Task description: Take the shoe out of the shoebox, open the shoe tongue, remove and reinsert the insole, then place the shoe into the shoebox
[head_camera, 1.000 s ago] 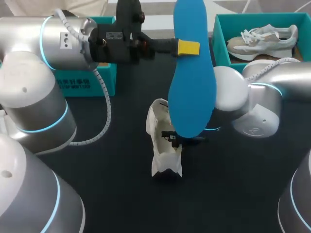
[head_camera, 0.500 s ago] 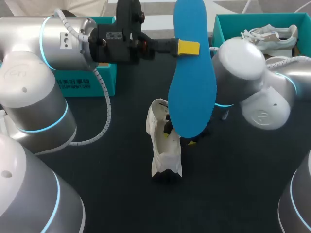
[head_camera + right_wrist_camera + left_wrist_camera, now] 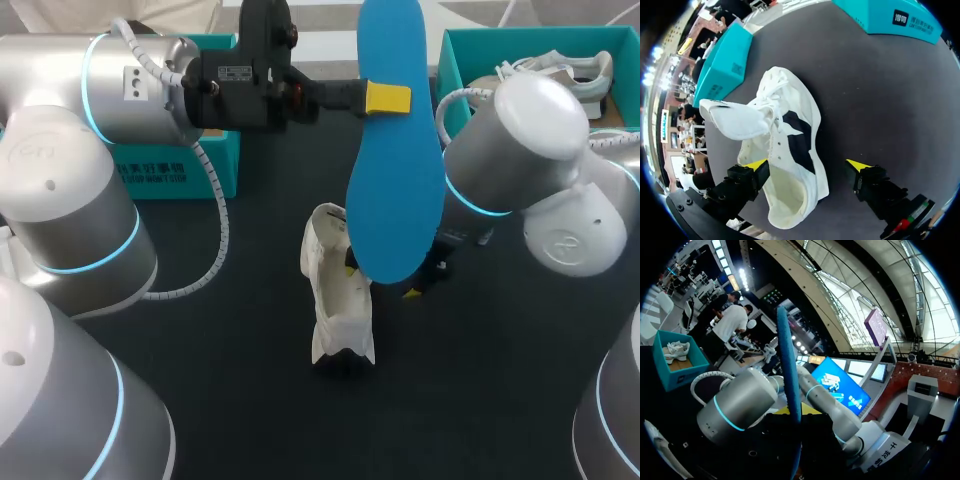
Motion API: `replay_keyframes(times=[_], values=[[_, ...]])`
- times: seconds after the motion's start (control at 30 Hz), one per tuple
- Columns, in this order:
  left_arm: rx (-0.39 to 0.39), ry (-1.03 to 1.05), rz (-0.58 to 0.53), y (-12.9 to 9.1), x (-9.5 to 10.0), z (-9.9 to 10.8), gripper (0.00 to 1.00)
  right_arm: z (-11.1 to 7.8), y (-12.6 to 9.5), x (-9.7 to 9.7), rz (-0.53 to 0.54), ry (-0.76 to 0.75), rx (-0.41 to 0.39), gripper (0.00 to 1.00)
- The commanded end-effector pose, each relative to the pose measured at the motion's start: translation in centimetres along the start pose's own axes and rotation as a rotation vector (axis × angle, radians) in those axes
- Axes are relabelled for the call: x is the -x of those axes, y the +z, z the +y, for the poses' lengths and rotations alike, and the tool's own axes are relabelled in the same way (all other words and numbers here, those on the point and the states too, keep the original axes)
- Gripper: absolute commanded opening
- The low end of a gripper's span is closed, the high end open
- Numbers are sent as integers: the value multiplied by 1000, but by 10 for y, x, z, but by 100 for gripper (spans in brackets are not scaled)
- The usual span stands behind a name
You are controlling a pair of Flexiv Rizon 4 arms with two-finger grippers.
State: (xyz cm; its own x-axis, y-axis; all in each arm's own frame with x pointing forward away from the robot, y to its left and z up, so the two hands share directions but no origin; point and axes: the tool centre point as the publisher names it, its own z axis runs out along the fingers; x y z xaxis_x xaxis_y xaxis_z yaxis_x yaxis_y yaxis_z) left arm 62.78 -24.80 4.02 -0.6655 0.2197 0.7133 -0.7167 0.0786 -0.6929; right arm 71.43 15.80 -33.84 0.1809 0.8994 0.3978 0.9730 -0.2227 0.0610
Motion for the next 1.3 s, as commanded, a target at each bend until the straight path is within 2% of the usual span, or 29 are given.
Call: replay_keyframes(times=[0.03,0.33,0.43,0.6,0.8,0.9,1.13,1.3], values=[[-1,0,-2,0,0,1,0,7,-16,0,168,93,-64,100],[-1,0,-2,0,0,1,0,31,-56,-9,444,182,-166,100],[-1,0,-2,0,0,1,0,37,-74,-14,516,188,-176,100],[-1,0,-2,0,0,1,0,45,-99,-27,597,172,-186,100],[-1,0,-2,0,0,1,0,50,-133,-45,742,177,-225,100],[-1,0,-2,0,0,1,0,54,-151,-53,793,178,-227,100],[-1,0,-2,0,0,1,0,62,-187,-65,825,189,-212,100],[-1,0,-2,0,0,1,0,64,-215,-70,904,119,-185,100]])
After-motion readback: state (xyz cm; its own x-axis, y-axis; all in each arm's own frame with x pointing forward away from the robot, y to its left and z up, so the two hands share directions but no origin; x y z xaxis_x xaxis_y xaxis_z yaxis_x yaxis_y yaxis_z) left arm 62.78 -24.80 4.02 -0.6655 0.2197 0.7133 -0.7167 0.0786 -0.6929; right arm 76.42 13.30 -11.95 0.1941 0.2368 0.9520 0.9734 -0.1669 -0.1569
